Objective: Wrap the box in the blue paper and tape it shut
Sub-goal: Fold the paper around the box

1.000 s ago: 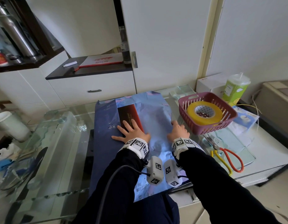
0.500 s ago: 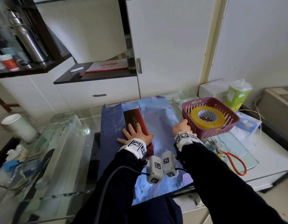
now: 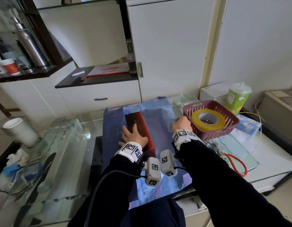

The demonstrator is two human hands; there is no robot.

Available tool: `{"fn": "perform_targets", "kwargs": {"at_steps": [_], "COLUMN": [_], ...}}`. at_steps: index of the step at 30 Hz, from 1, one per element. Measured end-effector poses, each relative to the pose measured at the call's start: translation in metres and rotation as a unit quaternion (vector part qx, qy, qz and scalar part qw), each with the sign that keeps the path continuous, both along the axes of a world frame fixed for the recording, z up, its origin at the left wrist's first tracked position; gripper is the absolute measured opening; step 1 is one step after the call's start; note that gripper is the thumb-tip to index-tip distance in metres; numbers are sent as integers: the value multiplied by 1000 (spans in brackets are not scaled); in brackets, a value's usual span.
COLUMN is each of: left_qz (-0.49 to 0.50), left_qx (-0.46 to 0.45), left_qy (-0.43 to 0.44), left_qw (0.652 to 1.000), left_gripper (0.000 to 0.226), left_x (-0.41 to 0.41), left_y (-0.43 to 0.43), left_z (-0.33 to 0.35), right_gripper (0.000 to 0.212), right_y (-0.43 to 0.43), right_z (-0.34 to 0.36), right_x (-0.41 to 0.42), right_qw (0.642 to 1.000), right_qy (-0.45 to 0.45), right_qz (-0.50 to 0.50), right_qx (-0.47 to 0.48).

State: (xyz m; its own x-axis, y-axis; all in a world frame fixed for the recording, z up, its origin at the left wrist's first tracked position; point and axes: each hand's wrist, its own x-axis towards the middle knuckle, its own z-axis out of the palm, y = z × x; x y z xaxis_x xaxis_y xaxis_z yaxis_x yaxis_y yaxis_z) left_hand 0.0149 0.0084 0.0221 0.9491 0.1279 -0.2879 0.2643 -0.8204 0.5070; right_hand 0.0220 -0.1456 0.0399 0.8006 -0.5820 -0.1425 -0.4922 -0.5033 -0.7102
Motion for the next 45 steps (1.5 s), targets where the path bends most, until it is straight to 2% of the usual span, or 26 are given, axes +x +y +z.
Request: {"fn": "perform_targets", "kwargs": {"at_steps": [2,6,11,15,18,25,27,31,33,38,39,41,42,43,45], "left_qz": [22,16,-43,-120,-169,-256,-255,-244,-249,-265,-267,-268,-266,-260,-246], "left_qx": [-17,-10,18,47,61,87,95,99,84,64,63,57,52,44,26], "left_qy": [-7,20,65,49,14,-27,-40,-42,-41,-42,-43,-44,-42,-35,-23], "left_qw": [1000,1000,997,990,984,962,962,964,964,961,961,961,962,964,969], "left_gripper": [78,70,48,36,43,54,54,52,52,52,52,53,54,55,57], "left_x": [3,9,21,25,27,39,44,54,61,80,83,91,94,96,100], "left_y": [3,10,23,25,28,34,30,29,31,28,26,21,19,18,17], "left_z": [3,7,11,6,5,-6,-9,-16,-16,-17,-17,-18,-19,-22,-25], "right_gripper": [16,19,37,29,28,44,39,12,23,14,15,44,50,46,16], "right_y": [6,16,26,28,32,45,43,47,49,48,48,45,44,43,43], "right_z": [7,17,24,22,22,12,11,4,0,-5,-7,-15,-19,-23,-29], "right_x": [3,9,11,10,14,32,35,47,54,69,73,81,83,84,84], "right_qw": [1000,998,993,987,984,984,984,980,978,976,975,975,975,975,974], "right_qy": [-13,-28,-22,-27,-36,-30,-17,-2,6,33,37,35,38,45,73], "right_qz": [23,64,119,159,170,171,178,197,208,216,217,219,218,216,212], "right_qx": [4,8,15,30,28,23,16,9,2,-8,-14,-24,-25,-23,-15]}}
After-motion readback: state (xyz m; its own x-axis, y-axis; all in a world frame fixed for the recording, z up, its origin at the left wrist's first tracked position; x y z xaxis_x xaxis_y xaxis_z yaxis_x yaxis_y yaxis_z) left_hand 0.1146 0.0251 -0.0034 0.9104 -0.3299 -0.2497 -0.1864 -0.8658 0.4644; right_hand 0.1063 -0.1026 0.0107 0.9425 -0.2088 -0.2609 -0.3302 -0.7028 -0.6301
